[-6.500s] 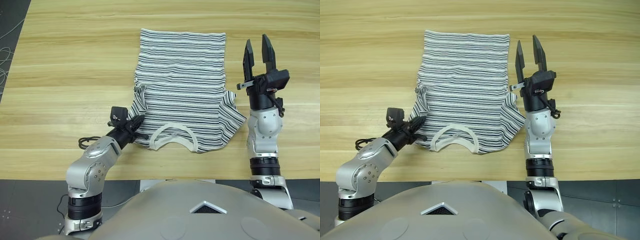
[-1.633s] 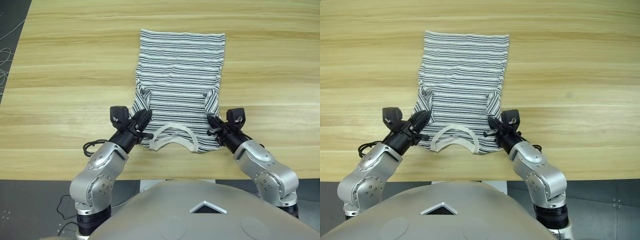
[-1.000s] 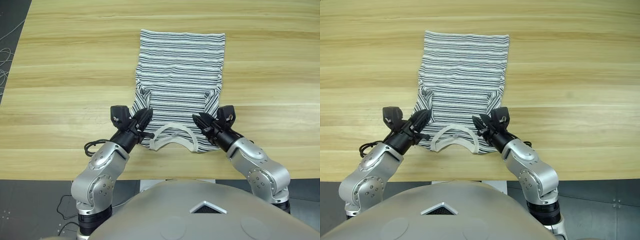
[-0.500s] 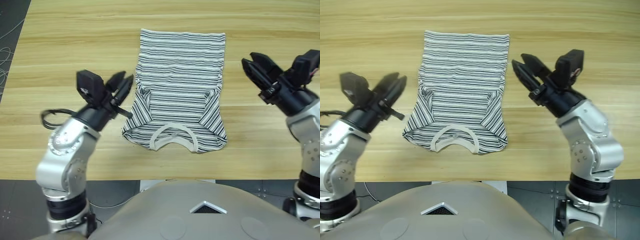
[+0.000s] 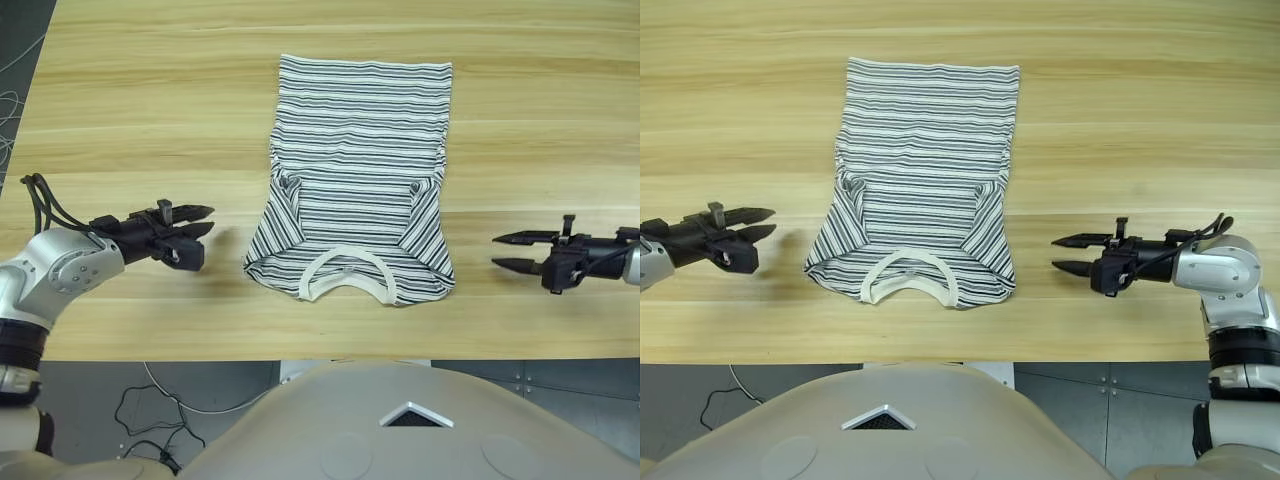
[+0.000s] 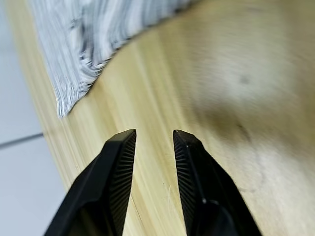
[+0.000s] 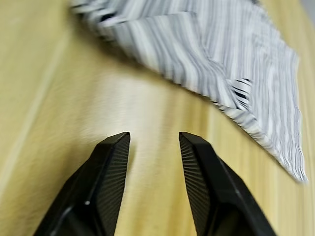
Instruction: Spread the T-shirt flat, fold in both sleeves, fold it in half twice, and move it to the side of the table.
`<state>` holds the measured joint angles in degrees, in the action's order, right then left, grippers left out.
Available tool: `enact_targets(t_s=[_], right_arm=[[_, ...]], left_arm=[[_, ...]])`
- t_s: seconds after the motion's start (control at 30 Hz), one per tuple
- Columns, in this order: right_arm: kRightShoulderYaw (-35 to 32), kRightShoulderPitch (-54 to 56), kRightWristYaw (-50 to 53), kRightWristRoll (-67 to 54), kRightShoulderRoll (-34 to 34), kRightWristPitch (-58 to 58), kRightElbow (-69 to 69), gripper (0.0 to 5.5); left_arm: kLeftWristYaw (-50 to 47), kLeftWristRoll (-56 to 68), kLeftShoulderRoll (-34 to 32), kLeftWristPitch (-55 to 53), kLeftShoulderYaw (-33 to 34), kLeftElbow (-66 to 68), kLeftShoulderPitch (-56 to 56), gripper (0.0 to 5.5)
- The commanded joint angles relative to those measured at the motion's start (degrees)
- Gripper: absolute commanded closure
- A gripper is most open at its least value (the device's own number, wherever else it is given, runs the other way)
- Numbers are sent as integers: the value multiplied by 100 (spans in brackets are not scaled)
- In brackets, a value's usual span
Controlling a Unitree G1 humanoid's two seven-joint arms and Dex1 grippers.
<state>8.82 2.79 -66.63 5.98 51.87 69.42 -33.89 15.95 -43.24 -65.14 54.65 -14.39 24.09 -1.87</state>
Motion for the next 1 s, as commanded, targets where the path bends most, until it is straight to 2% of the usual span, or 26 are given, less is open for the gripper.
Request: enact_targets(t_s=[0.03, 0.07, 0.13, 0.33, 0.63, 1.0], right_arm=[[426, 541, 394, 807, -30, 1397, -963, 301], [509, 662, 524, 918, -61, 1589, -1128, 276], [690, 984, 732, 1190, -103, 1717, -1310, 252], [968, 1486, 1562, 2215, -563, 1549, -1425, 248], [1503, 1581, 2777, 3450, -1090, 1278, -1088, 248], [2261, 1600, 3875, 4140, -1157, 1124, -1001, 248]], left_arm=[[-1483, -1427, -25, 887, -514, 575, -701, 354], [-1852, -1738, 6, 996, -639, 637, -820, 330], [-2406, -2199, 66, 1111, -878, 714, -1023, 328], [-3344, -2727, 175, 1249, -1294, 462, -1259, 328], [-3645, -2889, 346, 1213, -1653, 319, -1488, 328], [-3870, -3109, 648, 1040, -2099, 582, -1743, 328]])
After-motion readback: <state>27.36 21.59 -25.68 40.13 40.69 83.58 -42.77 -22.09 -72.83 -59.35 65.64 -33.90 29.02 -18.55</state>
